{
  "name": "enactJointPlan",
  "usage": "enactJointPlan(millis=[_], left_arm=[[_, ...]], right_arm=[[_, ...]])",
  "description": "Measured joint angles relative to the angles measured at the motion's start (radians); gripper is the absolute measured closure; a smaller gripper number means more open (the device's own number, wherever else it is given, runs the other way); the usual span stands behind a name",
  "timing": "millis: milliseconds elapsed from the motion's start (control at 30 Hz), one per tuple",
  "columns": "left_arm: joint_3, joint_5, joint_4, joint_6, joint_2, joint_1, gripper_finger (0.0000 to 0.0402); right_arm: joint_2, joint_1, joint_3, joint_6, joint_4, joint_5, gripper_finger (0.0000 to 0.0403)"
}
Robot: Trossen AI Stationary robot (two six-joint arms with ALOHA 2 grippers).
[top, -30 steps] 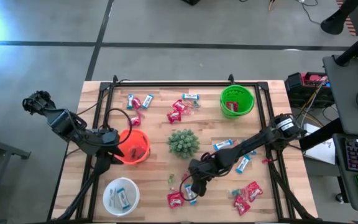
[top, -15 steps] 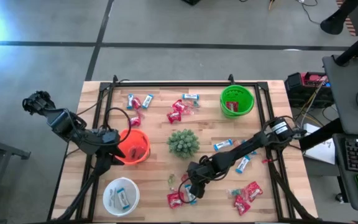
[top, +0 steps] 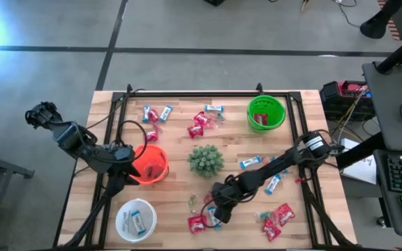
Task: Sort candy
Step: Put the green gummy into the orange bucket
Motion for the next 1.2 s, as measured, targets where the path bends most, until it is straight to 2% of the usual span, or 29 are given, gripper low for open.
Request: enactJointPlan(millis=[233, 500, 667, 833, 967, 1200], left_arm=[[0.0, 0.0, -0.001, 0.0, 0.0, 0.001, 0.0258], [0.0, 0.0, 0.002, -0.021, 0.0, 0.001, 0.0257], [0.0, 0.027, 0.01, -0.051, 0.0, 0.001, 0.0242], [0.0, 0.006, 0.025, -0.047, 0.0, 0.003, 0.0219], [0.0, -0.048, 0.077, -0.032, 0.0, 0.01, 0.021], [0.0, -0.089, 0.263, 0.077, 0.001, 0.029, 0.0216]], right_arm=[[-0.083, -0.001, 0.038, 0.008, -0.061, 0.006, 0.0392], [-0.108, -0.001, 0.163, -0.037, -0.147, 0.019, 0.0392], [-0.108, -0.005, 0.256, -0.093, -0.239, 0.061, 0.0392], [-0.108, -0.024, 0.334, -0.154, -0.293, 0.089, 0.0392], [-0.108, -0.05, 0.392, -0.213, -0.294, 0.109, 0.0392], [-0.108, -0.11, 0.521, -0.335, -0.296, 0.127, 0.0392]])
